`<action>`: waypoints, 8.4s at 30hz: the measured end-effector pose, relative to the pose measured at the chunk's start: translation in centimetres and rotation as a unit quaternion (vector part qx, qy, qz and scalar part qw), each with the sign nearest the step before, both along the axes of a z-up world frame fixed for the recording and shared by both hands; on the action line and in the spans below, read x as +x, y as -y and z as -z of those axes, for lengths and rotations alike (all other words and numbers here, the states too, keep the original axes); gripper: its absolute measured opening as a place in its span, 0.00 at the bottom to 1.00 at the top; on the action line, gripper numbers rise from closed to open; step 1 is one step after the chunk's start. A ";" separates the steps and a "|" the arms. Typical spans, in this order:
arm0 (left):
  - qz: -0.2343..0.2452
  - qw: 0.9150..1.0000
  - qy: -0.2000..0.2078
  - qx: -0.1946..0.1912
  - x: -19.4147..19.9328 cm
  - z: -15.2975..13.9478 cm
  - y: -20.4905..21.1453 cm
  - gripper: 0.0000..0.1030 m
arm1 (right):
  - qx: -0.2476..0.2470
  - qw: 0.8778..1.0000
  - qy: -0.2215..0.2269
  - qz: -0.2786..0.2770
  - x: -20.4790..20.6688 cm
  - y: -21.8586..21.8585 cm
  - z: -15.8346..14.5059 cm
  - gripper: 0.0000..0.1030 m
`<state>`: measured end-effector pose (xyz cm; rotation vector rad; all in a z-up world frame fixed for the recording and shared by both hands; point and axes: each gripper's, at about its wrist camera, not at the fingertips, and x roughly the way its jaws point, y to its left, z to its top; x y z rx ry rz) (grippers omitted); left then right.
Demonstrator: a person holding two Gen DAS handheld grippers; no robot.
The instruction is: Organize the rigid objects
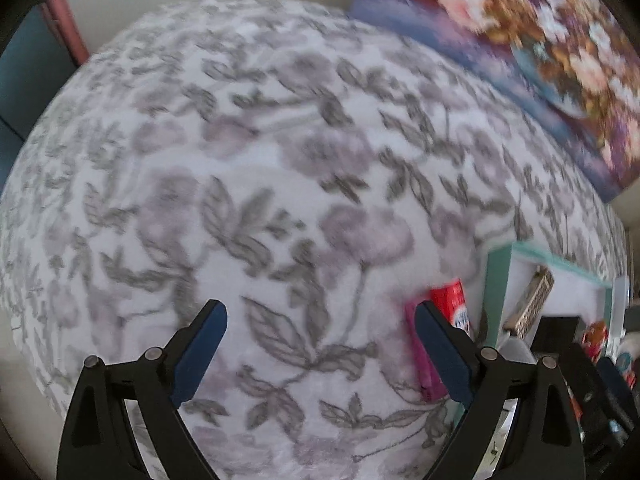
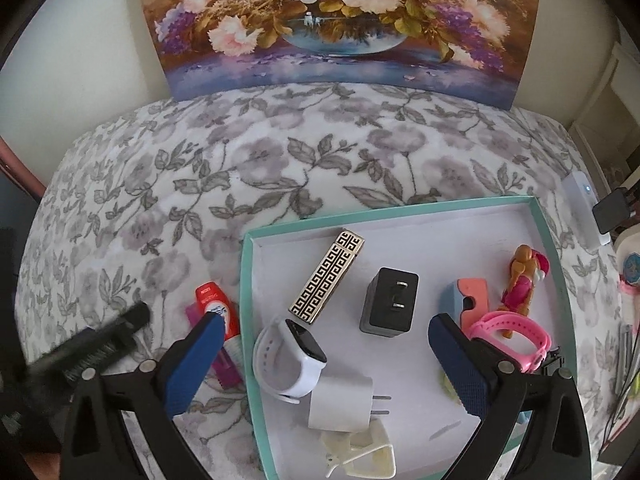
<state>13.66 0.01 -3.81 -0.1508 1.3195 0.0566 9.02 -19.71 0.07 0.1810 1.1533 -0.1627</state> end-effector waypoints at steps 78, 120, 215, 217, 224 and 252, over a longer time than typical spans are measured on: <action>0.011 0.999 -0.039 -0.004 0.0 3.5 -7.4 0.54 | -0.011 0.984 0.018 -0.177 2.2 -10.1 5.4 0.50; 0.054 0.994 0.099 -0.009 -3.5 -6.3 -2.7 0.19 | 0.055 0.991 0.040 -0.119 -3.0 -7.3 0.2 0.30; 0.102 0.991 0.069 0.050 -14.4 -3.0 3.9 0.93 | 0.006 0.995 -0.005 0.096 -17.7 6.6 1.6 1.00; 0.104 0.991 0.068 0.053 -14.4 -3.0 3.9 0.93 | 0.006 0.995 -0.004 0.100 -17.7 6.8 1.5 1.00; 0.114 0.990 0.061 0.051 -14.3 -2.9 4.3 0.93 | 0.000 0.994 0.000 0.105 -17.7 7.0 1.4 1.00; 0.117 0.989 0.081 0.037 -14.0 -3.3 4.1 0.93 | -0.019 0.994 0.017 0.110 -17.4 7.2 0.9 1.00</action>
